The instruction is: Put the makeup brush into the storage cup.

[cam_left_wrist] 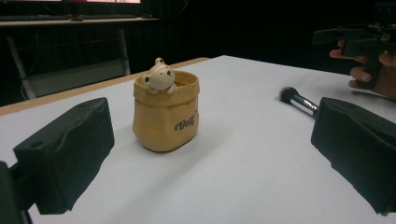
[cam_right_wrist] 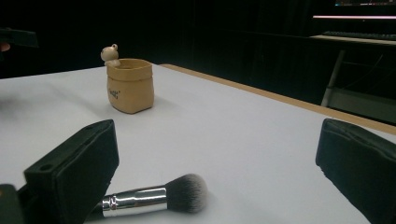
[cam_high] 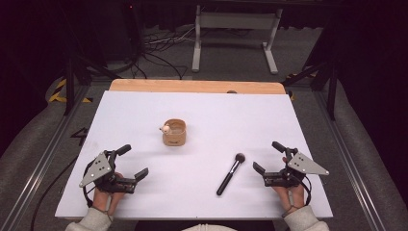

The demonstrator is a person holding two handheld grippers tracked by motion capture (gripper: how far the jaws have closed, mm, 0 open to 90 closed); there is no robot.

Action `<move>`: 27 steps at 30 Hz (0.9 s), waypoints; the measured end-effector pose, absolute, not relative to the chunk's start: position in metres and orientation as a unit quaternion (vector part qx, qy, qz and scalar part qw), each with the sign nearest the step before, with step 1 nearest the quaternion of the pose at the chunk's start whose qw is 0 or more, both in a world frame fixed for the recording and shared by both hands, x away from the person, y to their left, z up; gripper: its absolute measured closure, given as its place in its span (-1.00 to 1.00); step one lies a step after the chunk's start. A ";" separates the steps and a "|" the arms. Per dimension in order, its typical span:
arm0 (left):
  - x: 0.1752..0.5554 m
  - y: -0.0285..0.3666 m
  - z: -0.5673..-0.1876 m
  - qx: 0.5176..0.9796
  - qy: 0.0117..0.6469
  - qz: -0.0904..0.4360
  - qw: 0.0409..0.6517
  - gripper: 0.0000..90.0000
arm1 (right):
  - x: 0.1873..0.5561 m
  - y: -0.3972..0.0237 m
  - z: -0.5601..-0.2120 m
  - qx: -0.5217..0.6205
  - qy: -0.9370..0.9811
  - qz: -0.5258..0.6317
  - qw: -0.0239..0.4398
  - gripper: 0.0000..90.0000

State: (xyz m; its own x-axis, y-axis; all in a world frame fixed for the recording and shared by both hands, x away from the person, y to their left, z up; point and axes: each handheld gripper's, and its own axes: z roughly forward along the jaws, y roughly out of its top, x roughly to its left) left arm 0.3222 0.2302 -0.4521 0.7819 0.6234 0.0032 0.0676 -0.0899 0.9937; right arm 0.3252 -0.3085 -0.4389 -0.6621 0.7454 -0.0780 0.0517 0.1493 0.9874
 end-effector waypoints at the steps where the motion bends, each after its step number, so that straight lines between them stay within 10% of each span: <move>1: 0.322 0.231 -0.452 0.704 0.246 0.220 0.629 -1.00 | 0.325 -0.309 -0.438 0.284 0.698 0.587 0.295 -1.00; 27: 0.320 0.233 -0.448 0.709 0.246 0.216 0.624 -1.00 | 0.322 -0.310 -0.411 0.274 0.716 0.591 0.252 -0.97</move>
State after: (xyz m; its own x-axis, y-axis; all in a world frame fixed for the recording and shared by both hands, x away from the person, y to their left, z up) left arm 0.3201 0.2330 -0.4485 0.7854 0.6190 -0.0011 0.0795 -0.0991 0.9919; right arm 0.3219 -0.3101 -0.4107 -0.7226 0.6903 -0.0368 0.0948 0.1517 0.9839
